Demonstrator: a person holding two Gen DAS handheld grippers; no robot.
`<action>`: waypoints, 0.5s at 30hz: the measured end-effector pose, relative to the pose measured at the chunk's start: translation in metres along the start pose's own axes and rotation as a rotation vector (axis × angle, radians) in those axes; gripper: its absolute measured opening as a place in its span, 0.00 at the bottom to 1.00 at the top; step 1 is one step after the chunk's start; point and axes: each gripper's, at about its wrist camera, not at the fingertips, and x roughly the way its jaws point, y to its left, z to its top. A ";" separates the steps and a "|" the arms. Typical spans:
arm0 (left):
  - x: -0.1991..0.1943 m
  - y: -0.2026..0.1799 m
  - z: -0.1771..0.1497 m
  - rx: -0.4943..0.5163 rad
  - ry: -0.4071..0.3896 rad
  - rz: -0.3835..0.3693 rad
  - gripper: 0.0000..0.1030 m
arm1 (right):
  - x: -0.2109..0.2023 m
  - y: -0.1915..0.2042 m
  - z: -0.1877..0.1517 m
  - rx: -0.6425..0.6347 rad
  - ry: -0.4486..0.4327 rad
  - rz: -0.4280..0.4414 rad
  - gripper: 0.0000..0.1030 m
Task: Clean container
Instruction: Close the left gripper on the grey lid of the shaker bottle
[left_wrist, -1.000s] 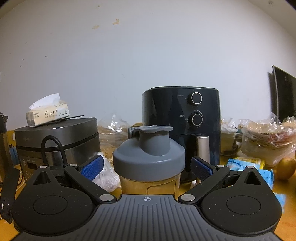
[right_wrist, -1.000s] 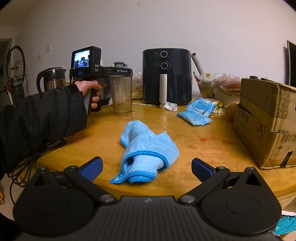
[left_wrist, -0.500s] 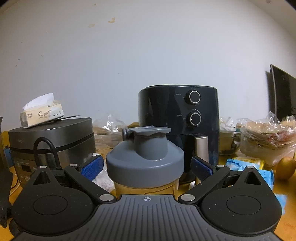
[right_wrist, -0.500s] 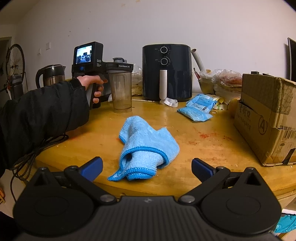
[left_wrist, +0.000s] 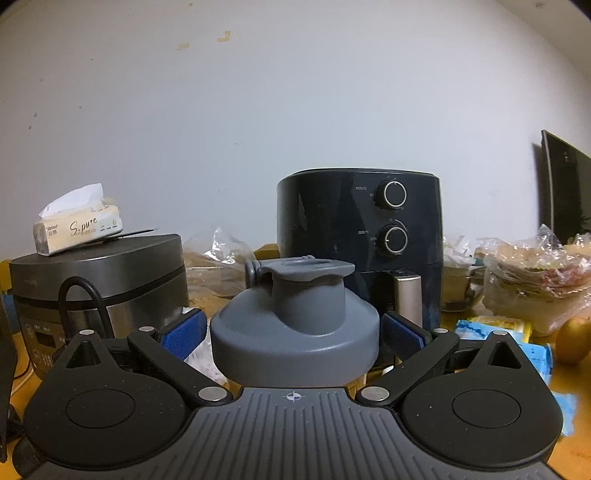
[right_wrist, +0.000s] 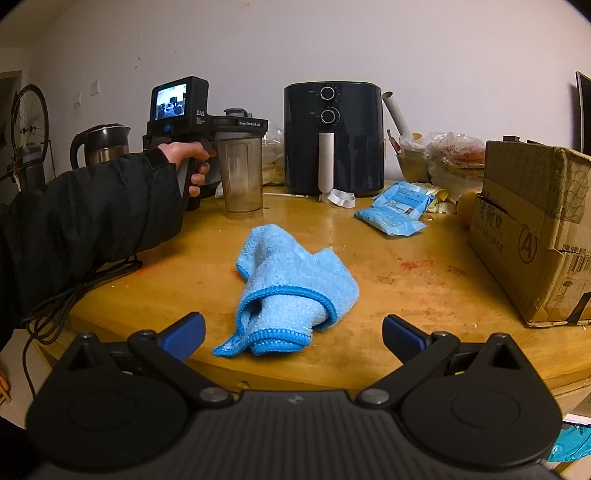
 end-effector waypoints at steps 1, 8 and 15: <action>0.001 0.000 0.000 0.001 -0.001 0.000 1.00 | 0.000 0.000 0.000 0.000 0.000 -0.001 1.00; 0.006 -0.002 0.002 0.014 -0.012 0.003 1.00 | -0.002 0.001 -0.001 0.000 0.004 -0.008 1.00; 0.013 0.000 0.002 0.004 0.003 -0.006 1.00 | -0.005 0.004 -0.002 -0.001 0.008 -0.012 1.00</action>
